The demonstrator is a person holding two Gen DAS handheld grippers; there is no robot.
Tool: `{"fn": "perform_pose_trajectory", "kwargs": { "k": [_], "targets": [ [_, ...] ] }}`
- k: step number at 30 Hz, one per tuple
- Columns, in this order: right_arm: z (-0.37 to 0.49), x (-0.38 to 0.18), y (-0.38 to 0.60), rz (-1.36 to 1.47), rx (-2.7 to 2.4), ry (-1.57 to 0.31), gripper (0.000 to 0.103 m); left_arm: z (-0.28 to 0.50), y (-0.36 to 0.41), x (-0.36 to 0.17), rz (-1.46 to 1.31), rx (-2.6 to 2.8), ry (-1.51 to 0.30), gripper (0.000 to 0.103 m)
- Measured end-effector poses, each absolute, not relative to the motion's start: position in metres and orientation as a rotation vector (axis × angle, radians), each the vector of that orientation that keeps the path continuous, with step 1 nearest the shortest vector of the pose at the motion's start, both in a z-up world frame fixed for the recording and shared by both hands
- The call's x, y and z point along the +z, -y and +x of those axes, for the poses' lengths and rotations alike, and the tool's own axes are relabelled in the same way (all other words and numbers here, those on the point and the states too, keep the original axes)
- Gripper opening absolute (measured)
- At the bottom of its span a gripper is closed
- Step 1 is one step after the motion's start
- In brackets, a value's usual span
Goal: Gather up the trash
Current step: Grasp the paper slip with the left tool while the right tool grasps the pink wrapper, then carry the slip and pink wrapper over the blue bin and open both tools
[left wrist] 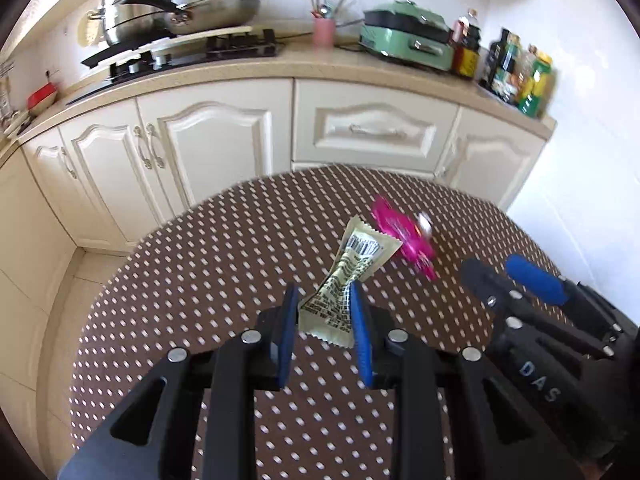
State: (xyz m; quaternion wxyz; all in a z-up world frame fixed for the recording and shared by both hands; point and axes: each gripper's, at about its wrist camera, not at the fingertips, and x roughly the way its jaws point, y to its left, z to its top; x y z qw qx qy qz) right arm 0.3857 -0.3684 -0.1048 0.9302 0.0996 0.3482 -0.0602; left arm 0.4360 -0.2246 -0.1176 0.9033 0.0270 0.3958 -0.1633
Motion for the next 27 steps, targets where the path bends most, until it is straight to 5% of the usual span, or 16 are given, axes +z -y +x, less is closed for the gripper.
{"fn": "perform_pose_trajectory", "kwargs": {
  "k": [11, 14, 27],
  "targets": [
    [0.451, -0.13, 0.356, 0.159, -0.073, -0.783, 0.062, 0.473, 0.208, -0.124, 0.003, -0.309, -0.831, 0.025],
    [0.46, -0.141, 0.35, 0.142, -0.049, -0.807, 0.038, 0.476, 0.204, -0.129, -0.006, -0.3, -0.845, 0.025],
    [0.408, -0.106, 0.274, 0.125, 0.103, -0.726, 0.036, 0.426, 0.106, -0.116, -0.126, -0.202, -0.802, 0.025]
  ]
}}
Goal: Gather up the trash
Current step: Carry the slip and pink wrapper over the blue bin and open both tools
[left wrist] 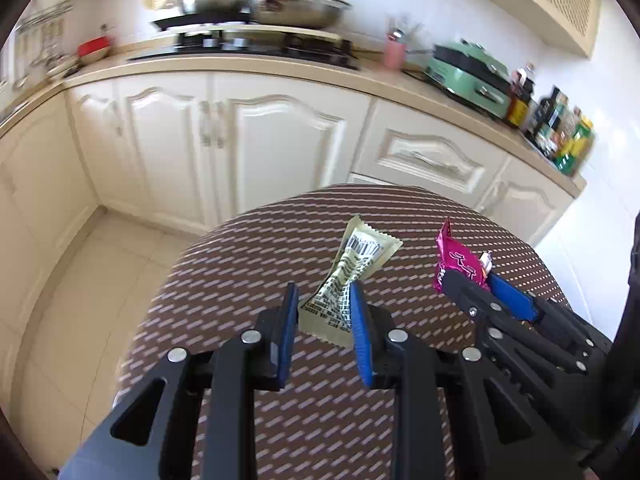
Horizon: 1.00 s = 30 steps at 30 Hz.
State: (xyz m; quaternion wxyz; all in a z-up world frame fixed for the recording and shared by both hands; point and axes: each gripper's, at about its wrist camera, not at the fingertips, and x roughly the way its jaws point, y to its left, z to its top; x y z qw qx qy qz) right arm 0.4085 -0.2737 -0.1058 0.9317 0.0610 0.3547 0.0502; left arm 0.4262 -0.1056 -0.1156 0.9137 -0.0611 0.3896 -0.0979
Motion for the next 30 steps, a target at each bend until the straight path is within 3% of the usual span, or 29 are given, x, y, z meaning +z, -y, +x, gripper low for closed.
{"fn": "perform_pose_trajectory", "kwargs": {
  "k": [13, 30],
  "targets": [
    [0.352, -0.105, 0.093, 0.053, 0.369, -0.725, 0.036, 0.347, -0.066, -0.131, -0.27, 0.021, -0.786, 0.025],
    [0.329, -0.188, -0.064, -0.088, 0.536, -0.893, 0.036, 0.296, -0.227, -0.234, -0.397, 0.288, -0.959, 0.026]
  ]
}}
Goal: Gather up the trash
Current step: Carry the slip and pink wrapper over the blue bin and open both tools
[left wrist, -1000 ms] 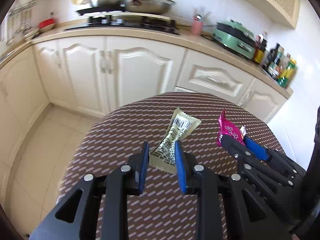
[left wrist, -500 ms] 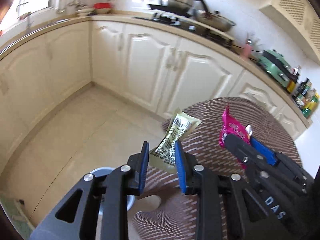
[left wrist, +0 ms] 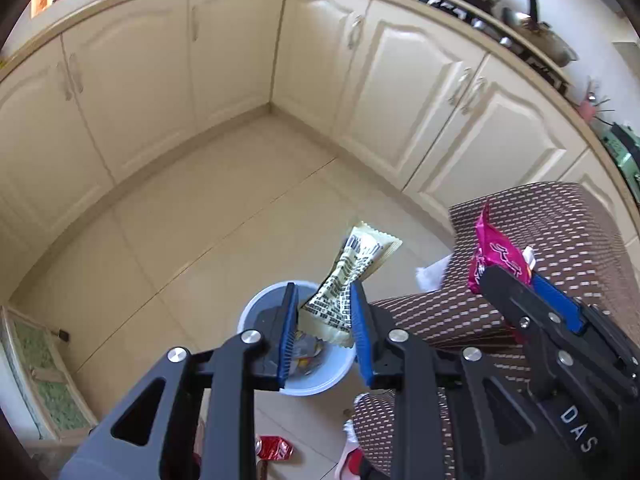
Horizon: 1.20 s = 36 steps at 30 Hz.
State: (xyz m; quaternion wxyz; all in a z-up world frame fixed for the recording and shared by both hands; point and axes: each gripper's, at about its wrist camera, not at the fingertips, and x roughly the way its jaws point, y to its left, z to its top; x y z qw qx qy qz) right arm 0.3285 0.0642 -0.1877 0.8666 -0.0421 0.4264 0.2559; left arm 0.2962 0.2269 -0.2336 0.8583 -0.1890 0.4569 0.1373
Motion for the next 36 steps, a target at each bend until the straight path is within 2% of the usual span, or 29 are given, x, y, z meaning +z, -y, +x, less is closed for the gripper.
{"fn": "perform_pose_trajectory", "kwargs": {
  "k": [11, 17, 27, 36],
  "targets": [
    [0.345, -0.226, -0.09, -0.114, 0.516, -0.964, 0.037, 0.312, -0.241, -0.272, -0.405, 0.299, -1.047, 0.029],
    [0.351, -0.233, -0.093, -0.106, 0.516, -0.983, 0.037, 0.319, -0.24, -0.275, -0.409, 0.301, -1.059, 0.031],
    [0.354, -0.238, -0.093, -0.102, 0.524, -0.996, 0.037, 0.319, -0.241, -0.279, -0.416, 0.323, -1.066, 0.041],
    [0.356, -0.244, -0.096, -0.104, 0.538, -1.016, 0.037, 0.319, -0.248, -0.278, -0.423, 0.341, -1.064, 0.042]
  ]
}}
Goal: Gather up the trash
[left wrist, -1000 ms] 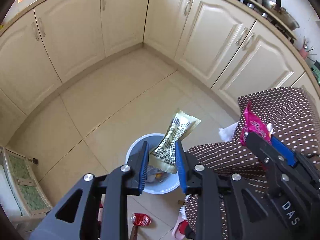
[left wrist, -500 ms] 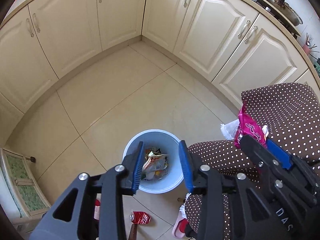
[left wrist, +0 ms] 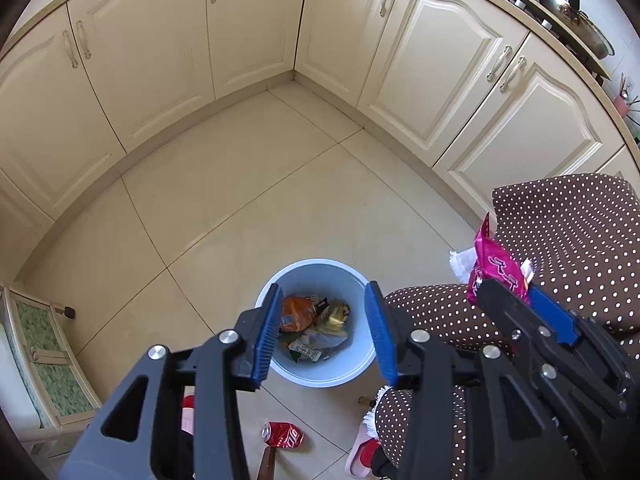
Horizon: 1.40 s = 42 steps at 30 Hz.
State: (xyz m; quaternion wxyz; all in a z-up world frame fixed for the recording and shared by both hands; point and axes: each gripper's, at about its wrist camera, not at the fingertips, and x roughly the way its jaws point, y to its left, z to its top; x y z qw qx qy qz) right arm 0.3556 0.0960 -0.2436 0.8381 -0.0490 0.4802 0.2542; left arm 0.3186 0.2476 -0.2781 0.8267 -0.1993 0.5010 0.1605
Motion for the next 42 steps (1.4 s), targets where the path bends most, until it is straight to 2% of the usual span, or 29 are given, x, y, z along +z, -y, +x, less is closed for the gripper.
{"fn": "perform_pose_trajectory", "kwargs": {
  "k": [14, 19, 25, 33, 38, 42],
  "targets": [
    [0.358, -0.247, -0.098, -0.091, 0.558, -1.015, 0.04, 0.311, -0.258, -0.274, -0.438, 0.367, -1.051, 0.046],
    [0.358, -0.247, -0.098, -0.079, 0.542, -1.009, 0.05, 0.308, -0.263, -0.273, -0.45, 0.377, -1.047, 0.047],
    [0.354, -0.24, -0.099, -0.075, 0.542, -0.997, 0.051, 0.302, -0.264, -0.265, -0.451, 0.378, -1.032, 0.048],
    [0.333, -0.2, -0.083, -0.075, 0.518, -0.902, 0.051, 0.281, -0.245, -0.219, -0.394, 0.348, -0.938, 0.048],
    [0.301, -0.155, -0.055, -0.057, 0.476, -0.792, 0.051, 0.252, -0.222, -0.176, -0.329, 0.299, -0.826, 0.049],
    [0.265, -0.121, -0.028, -0.046, 0.428, -0.699, 0.055, 0.22, -0.202, -0.143, -0.28, 0.284, -0.731, 0.055]
  ]
}}
